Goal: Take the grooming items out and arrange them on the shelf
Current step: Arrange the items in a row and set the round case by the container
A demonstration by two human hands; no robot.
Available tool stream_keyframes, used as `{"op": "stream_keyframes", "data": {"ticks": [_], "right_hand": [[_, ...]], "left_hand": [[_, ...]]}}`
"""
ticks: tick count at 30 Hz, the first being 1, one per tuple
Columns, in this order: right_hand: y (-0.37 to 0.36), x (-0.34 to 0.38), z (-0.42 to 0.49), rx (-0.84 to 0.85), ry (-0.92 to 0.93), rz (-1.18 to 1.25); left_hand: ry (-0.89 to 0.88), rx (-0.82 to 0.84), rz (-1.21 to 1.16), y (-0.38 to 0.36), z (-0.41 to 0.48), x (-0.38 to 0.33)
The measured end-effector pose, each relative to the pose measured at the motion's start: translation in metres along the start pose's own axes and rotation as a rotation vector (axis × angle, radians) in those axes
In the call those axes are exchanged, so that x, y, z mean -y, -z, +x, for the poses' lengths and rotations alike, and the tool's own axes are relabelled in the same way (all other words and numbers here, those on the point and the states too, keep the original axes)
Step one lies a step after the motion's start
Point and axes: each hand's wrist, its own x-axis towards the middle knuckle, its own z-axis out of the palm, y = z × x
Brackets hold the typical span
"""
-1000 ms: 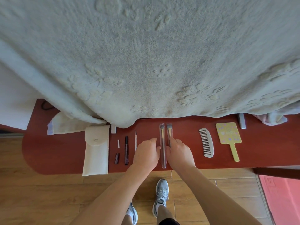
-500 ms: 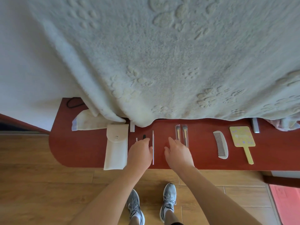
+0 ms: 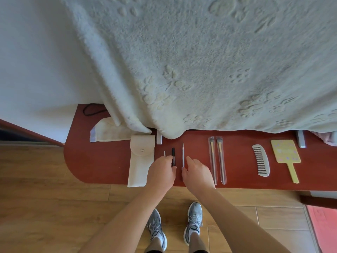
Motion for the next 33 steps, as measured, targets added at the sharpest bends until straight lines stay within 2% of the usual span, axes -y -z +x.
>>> {"op": "stream_keyframes", "data": {"ticks": [15, 33], "right_hand": [[-0.009, 0.000, 0.003, 0.034, -0.041, -0.002], [0.020, -0.039, 0.000, 0.032, -0.122, -0.037]], "left_hand": [[-0.022, 0.096, -0.051, -0.009, 0.007, 0.001], [-0.045, 0.106, -0.062, -0.029, 0.015, -0.042]]}}
